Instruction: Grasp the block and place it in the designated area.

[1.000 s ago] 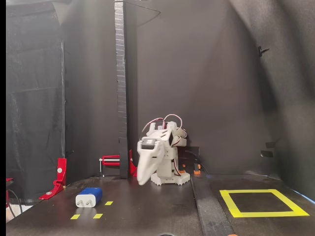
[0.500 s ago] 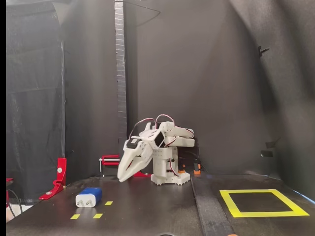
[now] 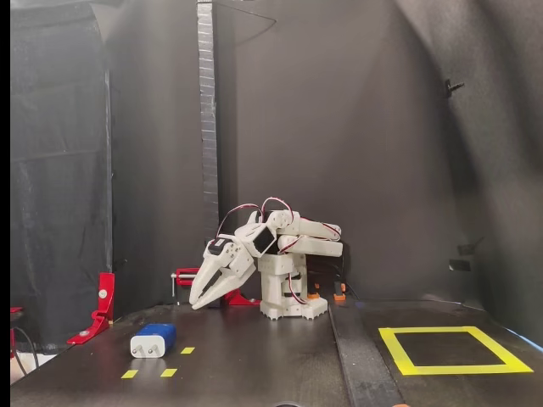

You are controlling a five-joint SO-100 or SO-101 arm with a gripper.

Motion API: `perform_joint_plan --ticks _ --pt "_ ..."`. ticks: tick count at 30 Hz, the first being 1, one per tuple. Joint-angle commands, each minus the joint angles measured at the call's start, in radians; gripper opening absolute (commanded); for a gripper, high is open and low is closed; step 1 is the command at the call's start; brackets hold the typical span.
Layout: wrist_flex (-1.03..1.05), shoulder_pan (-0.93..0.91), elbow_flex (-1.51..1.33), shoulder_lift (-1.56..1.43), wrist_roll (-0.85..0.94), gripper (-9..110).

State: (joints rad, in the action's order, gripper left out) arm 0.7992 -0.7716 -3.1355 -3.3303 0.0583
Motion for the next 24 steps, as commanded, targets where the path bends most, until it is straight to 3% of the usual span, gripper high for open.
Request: perform_joint_plan --ticks 1,9,24 --pt "0.002 -0.003 -0.005 -0.005 0.002 0" --pt "-0.095 0.020 0.077 0.178 0.003 0" --pt "0.078 0.028 0.842 1.015 0.049 0"
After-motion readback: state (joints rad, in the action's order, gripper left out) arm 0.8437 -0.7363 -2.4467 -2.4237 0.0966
